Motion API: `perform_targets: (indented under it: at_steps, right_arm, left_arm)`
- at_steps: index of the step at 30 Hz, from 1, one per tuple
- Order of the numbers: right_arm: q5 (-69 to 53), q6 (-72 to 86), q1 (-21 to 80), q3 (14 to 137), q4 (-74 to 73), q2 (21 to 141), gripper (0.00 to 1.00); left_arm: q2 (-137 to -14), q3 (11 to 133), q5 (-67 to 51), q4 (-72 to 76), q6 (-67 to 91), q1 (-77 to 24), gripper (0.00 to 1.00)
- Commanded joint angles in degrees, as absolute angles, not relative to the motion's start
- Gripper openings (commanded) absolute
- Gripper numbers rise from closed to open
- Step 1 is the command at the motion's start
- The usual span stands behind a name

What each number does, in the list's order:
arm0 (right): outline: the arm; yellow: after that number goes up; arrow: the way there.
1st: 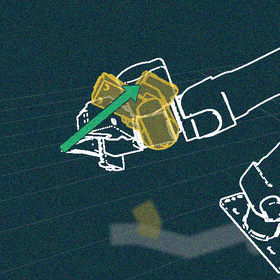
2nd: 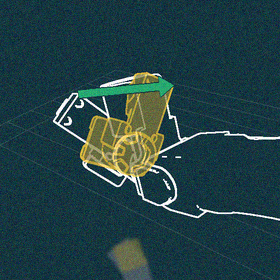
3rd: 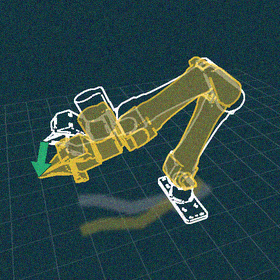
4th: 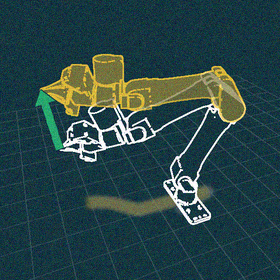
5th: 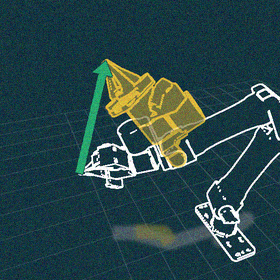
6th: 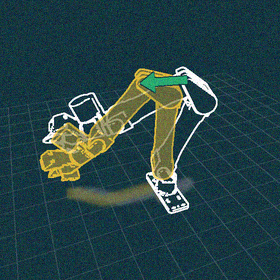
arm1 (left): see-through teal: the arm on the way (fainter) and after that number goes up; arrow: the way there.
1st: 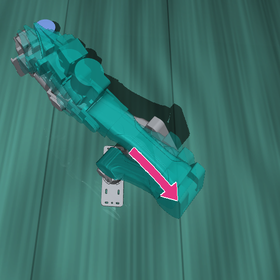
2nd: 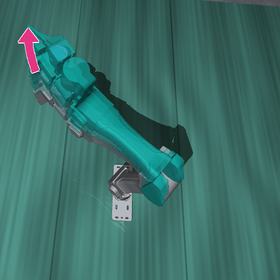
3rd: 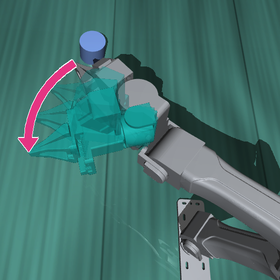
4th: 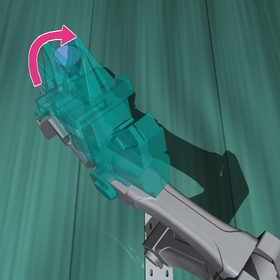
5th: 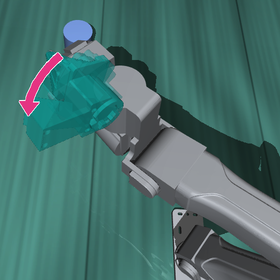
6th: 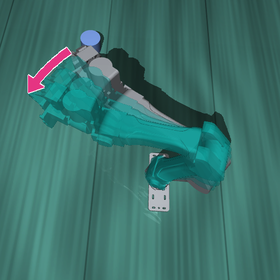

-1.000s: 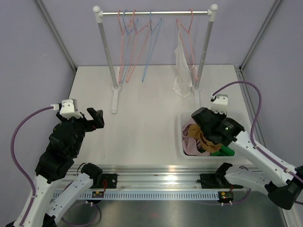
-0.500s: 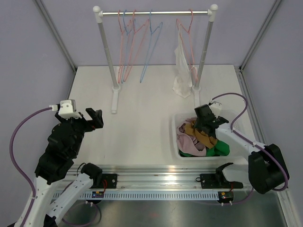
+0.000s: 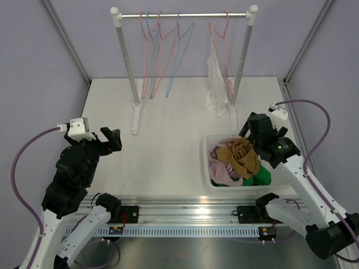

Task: Remove the tank top from the hanger

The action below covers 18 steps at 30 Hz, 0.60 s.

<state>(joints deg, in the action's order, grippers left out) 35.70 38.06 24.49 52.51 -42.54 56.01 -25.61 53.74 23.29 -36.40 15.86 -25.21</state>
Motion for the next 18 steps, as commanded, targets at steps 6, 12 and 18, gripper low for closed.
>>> perform_targets:
  at_steps: [6,12,18]
  right_arm:
    - [18.39,19.00,24.78,65.29,-33.68,51.15,0.99]
    - [16.88,10.65,24.70,86.35,-38.93,67.30,0.99]
    - [15.20,5.19,23.82,108.13,-45.15,84.97,0.99]
  left_arm:
    - [-25.49,53.09,23.20,-33.75,15.03,-24.87,0.99]
    - [-25.75,52.91,23.99,-33.84,15.03,-24.79,0.99]
    - [-26.54,52.91,23.91,-33.93,15.03,-24.43,0.99]
